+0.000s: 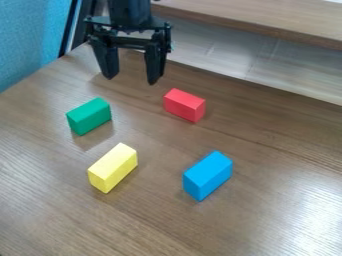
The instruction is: Put the yellow object on top of the green object
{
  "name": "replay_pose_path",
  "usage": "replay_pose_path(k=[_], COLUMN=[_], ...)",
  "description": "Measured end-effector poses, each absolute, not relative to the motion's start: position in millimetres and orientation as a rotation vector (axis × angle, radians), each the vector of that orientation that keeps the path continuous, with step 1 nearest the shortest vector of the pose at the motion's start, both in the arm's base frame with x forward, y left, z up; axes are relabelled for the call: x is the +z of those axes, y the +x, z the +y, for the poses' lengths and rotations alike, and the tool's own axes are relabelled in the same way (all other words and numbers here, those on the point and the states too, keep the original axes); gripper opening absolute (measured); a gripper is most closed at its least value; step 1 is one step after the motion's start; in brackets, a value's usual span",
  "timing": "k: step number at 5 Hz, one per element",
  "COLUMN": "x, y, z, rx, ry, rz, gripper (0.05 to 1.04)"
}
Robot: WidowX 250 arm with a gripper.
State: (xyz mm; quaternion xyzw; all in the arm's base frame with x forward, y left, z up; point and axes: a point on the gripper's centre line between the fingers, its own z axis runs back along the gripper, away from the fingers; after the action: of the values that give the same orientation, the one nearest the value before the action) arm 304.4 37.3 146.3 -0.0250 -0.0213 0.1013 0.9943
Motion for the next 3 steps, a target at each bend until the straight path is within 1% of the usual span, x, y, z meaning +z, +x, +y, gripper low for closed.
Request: replay_pose_path(k=[1,2,3], x=[130,119,103], y=[300,297,287], z=[39,37,37], rx=[0.186,0.114,0.059], ry=[-0.026,0.001,0.029], rz=[-0.011,-0.009,-0.035], gripper=[1.000,1.000,1.000])
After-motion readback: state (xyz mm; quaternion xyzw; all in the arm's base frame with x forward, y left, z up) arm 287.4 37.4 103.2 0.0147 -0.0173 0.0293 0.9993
